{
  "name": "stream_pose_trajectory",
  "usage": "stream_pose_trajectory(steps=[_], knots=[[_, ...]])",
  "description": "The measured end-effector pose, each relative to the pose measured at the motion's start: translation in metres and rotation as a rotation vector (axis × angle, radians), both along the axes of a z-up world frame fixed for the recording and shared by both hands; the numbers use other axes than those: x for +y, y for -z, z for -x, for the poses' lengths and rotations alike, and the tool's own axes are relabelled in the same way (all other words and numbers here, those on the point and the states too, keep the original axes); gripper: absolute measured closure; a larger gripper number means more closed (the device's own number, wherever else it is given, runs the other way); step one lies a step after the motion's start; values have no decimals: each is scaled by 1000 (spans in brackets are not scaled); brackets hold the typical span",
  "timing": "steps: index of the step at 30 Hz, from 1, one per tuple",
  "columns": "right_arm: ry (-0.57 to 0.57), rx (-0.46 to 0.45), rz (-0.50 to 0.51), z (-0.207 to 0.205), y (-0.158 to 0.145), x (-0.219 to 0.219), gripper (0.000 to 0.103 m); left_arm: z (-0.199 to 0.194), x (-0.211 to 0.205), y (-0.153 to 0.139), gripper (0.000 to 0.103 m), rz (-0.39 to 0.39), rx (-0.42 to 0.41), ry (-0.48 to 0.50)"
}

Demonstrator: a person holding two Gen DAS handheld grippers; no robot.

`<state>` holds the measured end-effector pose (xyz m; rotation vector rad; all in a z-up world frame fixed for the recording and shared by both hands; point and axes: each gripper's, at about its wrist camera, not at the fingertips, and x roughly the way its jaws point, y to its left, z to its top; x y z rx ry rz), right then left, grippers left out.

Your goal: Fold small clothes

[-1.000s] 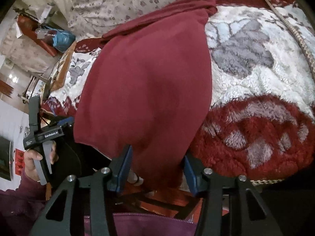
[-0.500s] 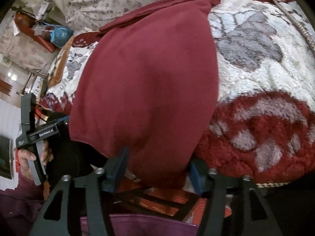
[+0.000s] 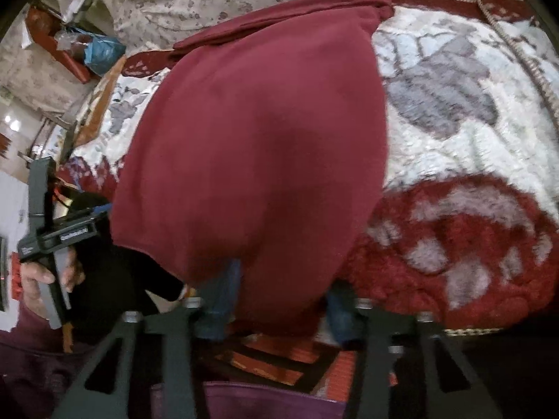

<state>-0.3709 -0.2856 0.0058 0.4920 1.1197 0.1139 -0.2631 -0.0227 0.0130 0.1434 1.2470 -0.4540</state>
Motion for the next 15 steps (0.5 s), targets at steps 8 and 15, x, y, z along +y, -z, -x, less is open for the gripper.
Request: stream_pose_trajectory(steps=[8,15], knots=[[-26,-76,-4,10,-26,-3,88,9,11,-28,97,75,-38,-8],[-6,-150,-5,35,-57,-18,90,25,46,-78,97,156,-146,-35]])
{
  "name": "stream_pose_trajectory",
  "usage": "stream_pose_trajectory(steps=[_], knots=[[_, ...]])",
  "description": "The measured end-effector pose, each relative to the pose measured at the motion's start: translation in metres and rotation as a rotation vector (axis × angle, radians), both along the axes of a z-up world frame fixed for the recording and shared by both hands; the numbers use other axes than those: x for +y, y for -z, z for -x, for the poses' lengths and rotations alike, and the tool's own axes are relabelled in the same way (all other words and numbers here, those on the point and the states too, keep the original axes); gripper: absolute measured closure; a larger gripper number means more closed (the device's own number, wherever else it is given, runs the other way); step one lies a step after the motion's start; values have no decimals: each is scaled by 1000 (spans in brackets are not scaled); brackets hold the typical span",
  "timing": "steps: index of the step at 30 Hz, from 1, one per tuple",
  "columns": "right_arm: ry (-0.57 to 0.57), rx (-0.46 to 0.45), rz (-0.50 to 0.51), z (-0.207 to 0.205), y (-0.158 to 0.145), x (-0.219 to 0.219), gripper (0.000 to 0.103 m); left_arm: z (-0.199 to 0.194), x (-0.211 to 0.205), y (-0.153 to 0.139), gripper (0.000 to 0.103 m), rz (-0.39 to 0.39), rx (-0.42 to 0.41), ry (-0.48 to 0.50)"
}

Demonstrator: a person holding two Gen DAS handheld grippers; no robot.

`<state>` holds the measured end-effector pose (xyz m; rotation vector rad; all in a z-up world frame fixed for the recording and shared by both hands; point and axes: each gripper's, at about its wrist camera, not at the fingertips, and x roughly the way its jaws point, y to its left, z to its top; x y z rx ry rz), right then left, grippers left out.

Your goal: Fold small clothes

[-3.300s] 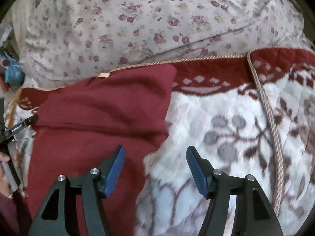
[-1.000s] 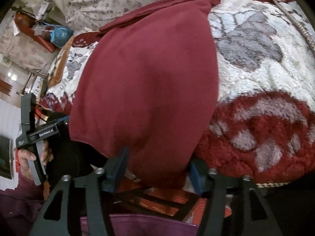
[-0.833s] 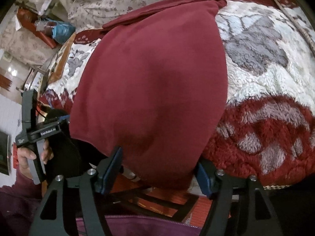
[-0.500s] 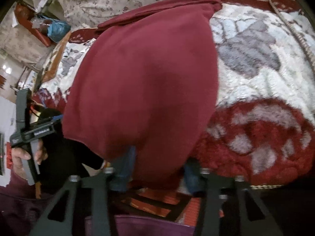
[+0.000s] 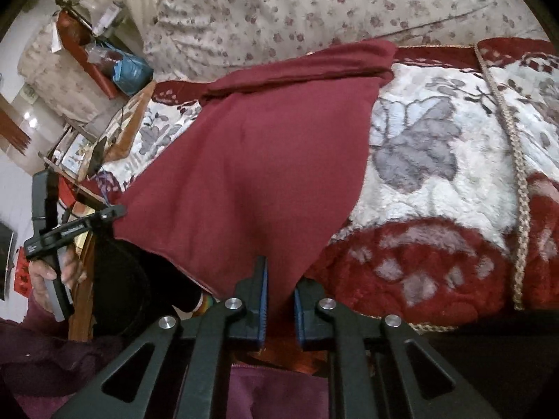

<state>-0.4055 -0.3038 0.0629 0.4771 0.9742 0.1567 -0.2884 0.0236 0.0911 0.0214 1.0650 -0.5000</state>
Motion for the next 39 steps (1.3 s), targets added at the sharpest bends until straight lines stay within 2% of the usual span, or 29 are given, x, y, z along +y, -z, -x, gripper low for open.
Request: stream_pose_trajectory(steps=[5,9,15,19,23,27,29,32,39], knots=[[4,51,-24,0,21,-2,90,-5,-3,31,97,-42,64,-26],[5,59,-45,-1,23,-3,90,-10,-4,33,97,-30,71,-29],[9,-19,-141,-14,2,-19,90,-35,0,4,97,69,35,-47],[23,-115,-128,-39,-28,-26,90,-63,-11,-24,97,121,-20,-54],[66,-207,-105,-77,-57,-45,90,-104,-31,-55,97,141,-108,-52],[113,-236,-89,-120,-69,-62,90,-155,-48,-67,97,185,-109,-76],[140,-227,-89,-143,-68,-72,90,-184,-62,-67,97,181,-115,-84],[173,-203,-81,-178,-62,-90,90,-220,-78,-62,97,162,-115,-104],[243,-135,-65,-260,-39,-131,90,-308,-107,-23,97,147,-37,-176]])
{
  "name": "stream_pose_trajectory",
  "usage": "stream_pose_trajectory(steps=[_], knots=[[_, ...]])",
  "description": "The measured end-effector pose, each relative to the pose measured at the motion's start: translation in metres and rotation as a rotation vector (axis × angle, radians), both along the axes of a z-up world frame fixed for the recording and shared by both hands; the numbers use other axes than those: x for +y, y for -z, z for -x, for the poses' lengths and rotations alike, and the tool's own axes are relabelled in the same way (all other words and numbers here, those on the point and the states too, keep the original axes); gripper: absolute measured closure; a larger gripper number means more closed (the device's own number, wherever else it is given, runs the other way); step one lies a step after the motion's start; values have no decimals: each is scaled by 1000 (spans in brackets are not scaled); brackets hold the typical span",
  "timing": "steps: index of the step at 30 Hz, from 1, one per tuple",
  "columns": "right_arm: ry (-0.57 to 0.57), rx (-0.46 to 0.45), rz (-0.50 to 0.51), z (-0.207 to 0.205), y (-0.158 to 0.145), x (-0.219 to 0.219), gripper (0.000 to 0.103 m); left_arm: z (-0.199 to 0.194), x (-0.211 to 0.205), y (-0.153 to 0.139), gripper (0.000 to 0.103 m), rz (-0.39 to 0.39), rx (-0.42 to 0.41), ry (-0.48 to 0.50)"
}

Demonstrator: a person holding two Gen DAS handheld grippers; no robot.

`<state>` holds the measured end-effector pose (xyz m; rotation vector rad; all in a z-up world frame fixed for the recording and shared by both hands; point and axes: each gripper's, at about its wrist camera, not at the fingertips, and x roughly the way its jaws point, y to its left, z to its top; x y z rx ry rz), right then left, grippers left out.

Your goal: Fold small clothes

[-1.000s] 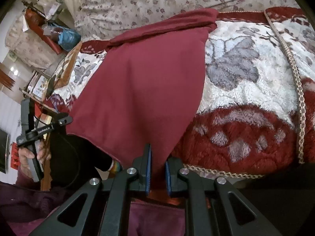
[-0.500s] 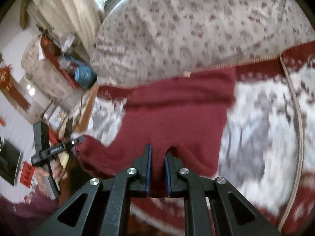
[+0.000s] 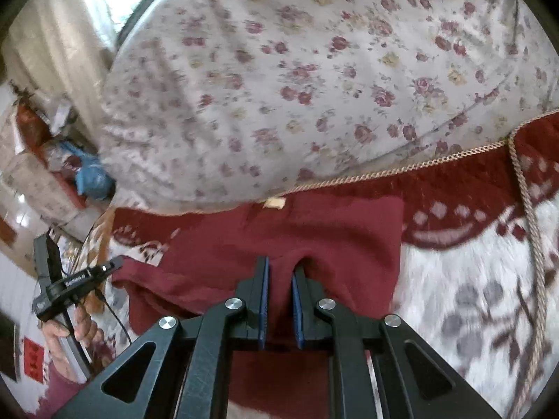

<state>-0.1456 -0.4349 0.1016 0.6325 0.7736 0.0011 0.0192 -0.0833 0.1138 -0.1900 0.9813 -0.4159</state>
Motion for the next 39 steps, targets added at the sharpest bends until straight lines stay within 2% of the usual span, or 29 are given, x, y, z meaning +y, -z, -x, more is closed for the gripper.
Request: stream_pose_trajectory(steps=[7,8,9,11,12,13,15,16,18,20,22,25,27,29,30,35,37,39], knots=[[36,58,-22,-65,36,-26,90,-54,-13,33,95,29,57,-11],[44,71,-12,-72,41,-29,88,-57,-13,38,95,28,67,-8],[46,88,-1,-78,46,-31,81,-58,-13,40,91,28,73,-3],[46,107,10,-82,47,-36,65,-60,-11,41,69,24,79,10],[78,87,18,-78,42,-42,48,-61,-8,38,46,14,65,-3],[120,59,23,-73,36,-48,39,-59,-3,35,32,17,49,-21],[197,-20,-9,-54,21,-58,38,-56,5,28,30,41,21,-50],[187,-41,-22,-49,17,-57,38,-56,4,28,30,24,26,-42],[109,-43,15,-49,9,-41,40,-56,-2,30,30,-22,26,-28],[22,-7,95,-60,12,-16,41,-54,-11,38,30,-91,22,-19],[-31,35,127,-75,22,-1,47,-58,-20,48,29,-160,33,-11],[7,155,216,-106,53,0,47,-69,-26,74,29,-257,82,-13],[79,219,234,-119,75,-14,49,-76,-23,87,28,-248,114,-26],[114,242,155,-126,93,-29,49,-79,-19,91,27,-219,133,-37],[122,233,147,-126,93,-31,49,-79,-17,90,26,-214,131,-35],[94,175,147,-99,66,-26,47,-56,-6,68,27,-216,95,-1],[71,155,140,-77,53,-24,39,-43,1,58,26,-202,87,20],[48,147,161,-55,41,-17,36,-28,9,48,23,-183,81,42]])
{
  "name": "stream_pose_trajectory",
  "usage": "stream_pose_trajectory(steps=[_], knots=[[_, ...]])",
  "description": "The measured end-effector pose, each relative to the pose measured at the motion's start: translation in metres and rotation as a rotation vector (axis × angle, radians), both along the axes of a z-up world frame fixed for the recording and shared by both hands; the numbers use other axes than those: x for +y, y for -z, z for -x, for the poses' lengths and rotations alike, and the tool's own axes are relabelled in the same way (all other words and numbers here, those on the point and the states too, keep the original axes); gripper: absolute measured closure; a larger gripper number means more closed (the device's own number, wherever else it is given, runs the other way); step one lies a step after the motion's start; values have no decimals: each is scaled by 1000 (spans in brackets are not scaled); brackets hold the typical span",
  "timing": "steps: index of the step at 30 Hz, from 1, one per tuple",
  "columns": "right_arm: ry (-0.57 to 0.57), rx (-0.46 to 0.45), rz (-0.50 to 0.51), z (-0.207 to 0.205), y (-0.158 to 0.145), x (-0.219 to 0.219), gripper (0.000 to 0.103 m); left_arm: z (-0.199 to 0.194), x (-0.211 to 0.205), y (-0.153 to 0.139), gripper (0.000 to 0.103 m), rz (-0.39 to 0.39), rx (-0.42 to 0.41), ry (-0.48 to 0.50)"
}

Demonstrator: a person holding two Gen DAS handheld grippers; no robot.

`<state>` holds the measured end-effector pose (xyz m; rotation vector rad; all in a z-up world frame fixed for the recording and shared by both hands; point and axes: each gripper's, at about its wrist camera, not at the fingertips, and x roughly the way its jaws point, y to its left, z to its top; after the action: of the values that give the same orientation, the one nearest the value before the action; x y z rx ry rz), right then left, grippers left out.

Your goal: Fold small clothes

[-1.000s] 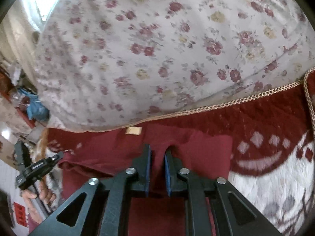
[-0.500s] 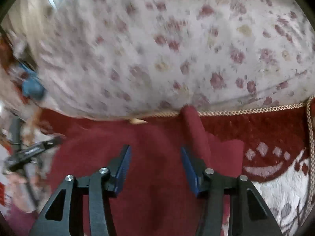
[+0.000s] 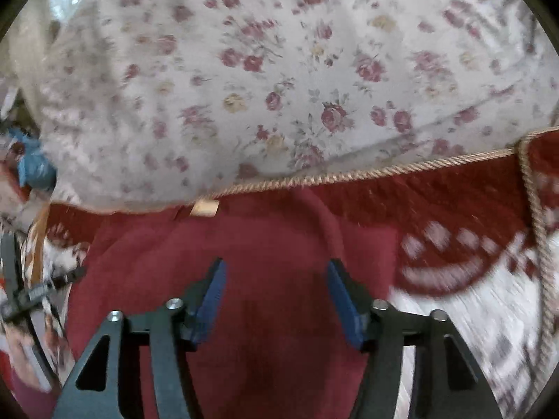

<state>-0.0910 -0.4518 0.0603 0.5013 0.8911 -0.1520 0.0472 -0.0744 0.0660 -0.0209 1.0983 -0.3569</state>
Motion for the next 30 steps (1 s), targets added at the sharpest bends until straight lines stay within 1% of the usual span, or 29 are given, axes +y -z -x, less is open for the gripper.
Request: stream_pose_trajectory(steps=[1,2,4,5,7,9,11,12,13,14,15,16,17,18,19,20,23,26,27,29,30], knots=[[-13,-1,12,16,-4,3,36,9,4,-3,19,9,-4,8],[-25,9,20,29,-5,6,36,19,9,-6,18,19,-6,16],[-45,29,28,51,-6,11,36,39,19,-8,17,42,-2,34],[-49,30,33,67,-5,14,36,50,25,-6,17,56,10,47],[-54,34,38,84,-3,21,36,66,28,-1,17,68,31,76],[-60,17,17,102,-1,24,36,80,27,5,17,87,52,121],[-65,22,-10,108,4,27,36,86,25,14,17,100,74,150],[-67,31,-10,108,8,30,40,88,25,16,17,98,78,153],[-70,40,-6,106,12,32,48,88,24,21,17,104,78,149],[-77,45,-11,102,16,35,54,87,23,23,18,114,75,148],[-88,45,-21,101,19,37,64,87,22,25,22,113,72,153],[-91,44,-15,99,21,40,68,87,20,25,39,95,63,170],[-98,38,30,97,21,45,72,87,18,25,51,82,57,198],[-108,37,58,97,19,49,79,88,18,25,73,89,62,217],[-110,37,77,97,17,51,84,87,18,25,83,125,85,237],[-107,32,78,99,13,50,87,87,17,24,83,134,92,234],[-103,8,101,105,-2,48,92,95,14,16,90,88,44,258],[-102,-3,137,112,-16,46,95,101,23,2,91,89,7,254],[-101,-1,138,114,-16,44,95,101,26,3,93,84,8,247],[-98,29,146,118,-4,43,95,99,30,11,93,61,45,232],[-95,51,142,119,5,43,96,99,32,15,95,42,55,221]])
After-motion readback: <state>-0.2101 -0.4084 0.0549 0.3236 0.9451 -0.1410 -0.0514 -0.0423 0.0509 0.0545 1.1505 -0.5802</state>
